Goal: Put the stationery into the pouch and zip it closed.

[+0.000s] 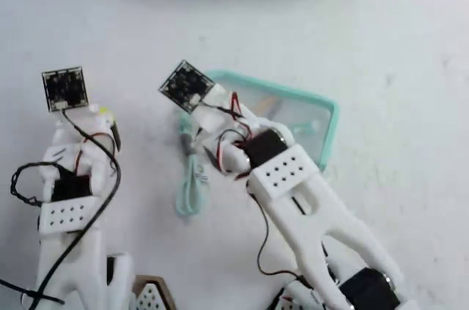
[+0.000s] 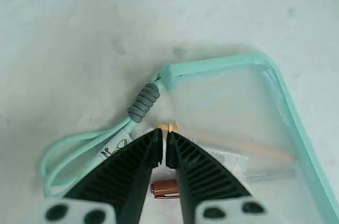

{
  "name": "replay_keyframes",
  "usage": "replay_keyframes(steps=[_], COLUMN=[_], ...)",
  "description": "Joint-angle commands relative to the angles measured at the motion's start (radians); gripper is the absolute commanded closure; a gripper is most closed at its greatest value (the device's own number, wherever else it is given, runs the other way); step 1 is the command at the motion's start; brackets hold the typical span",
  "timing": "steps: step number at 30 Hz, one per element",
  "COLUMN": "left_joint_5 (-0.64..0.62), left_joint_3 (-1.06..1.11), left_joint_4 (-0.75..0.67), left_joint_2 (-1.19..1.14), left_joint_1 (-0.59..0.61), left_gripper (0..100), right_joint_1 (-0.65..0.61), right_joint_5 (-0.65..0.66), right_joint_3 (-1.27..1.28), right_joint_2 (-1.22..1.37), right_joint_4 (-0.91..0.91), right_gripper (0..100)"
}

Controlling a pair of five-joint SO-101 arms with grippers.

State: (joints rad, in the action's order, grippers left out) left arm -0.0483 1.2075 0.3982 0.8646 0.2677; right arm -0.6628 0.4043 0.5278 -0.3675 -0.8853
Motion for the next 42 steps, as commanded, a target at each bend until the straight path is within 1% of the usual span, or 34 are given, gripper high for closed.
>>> replay_keyframes(steps=[1,6,11,13,15,18,21,28,32,36,37,40,42], left_joint_5=[-0.006,-0.006,-0.005,0.017,0.048,0.057,0.057,0.049,0.049,0.049,0.041,-0.035,-0.046], left_joint_3=[0.011,0.061,0.103,0.107,0.109,0.123,0.132,0.135,0.135,0.135,0.135,0.135,0.135], left_joint_4=[-0.026,-0.025,-0.023,-0.023,-0.021,-0.021,-0.026,-0.021,-0.020,-0.018,-0.018,-0.023,-0.025], left_joint_2=[0.090,0.185,0.269,0.283,0.283,0.283,0.283,0.289,0.289,0.289,0.289,0.289,0.289], left_joint_1=[-0.019,-0.019,-0.019,-0.021,-0.045,-0.082,-0.102,-0.094,-0.094,-0.084,-0.071,-0.036,-0.019], left_gripper=[98,98,98,98,98,98,98,98,98,98,98,98,98], right_joint_1=[-0.010,-0.012,-0.067,-0.090,-0.096,-0.096,-0.096,-0.099,-0.101,-0.099,-0.099,-0.101,-0.101], right_joint_5=[-0.008,-0.009,0.002,0.028,0.032,0.040,0.041,0.029,-0.081,-0.143,-0.160,-0.215,-0.226], right_joint_3=[-0.054,-0.054,-0.055,-0.055,-0.055,-0.081,-0.170,-0.483,-0.601,-0.638,-0.638,-0.641,-0.643], right_joint_2=[0.008,0.010,0.018,0.018,0.018,0.024,0.102,0.441,0.573,0.656,0.671,0.723,0.756], right_joint_4=[0.002,0.004,-0.030,-0.042,-0.042,-0.068,-0.147,-0.344,-0.389,-0.349,-0.328,-0.268,-0.239], right_gripper=[98.2,98.2,98.1,98.1,98.1,98.1,98.1,98.1,98.0,97.4,95.7,86.8,82.7])
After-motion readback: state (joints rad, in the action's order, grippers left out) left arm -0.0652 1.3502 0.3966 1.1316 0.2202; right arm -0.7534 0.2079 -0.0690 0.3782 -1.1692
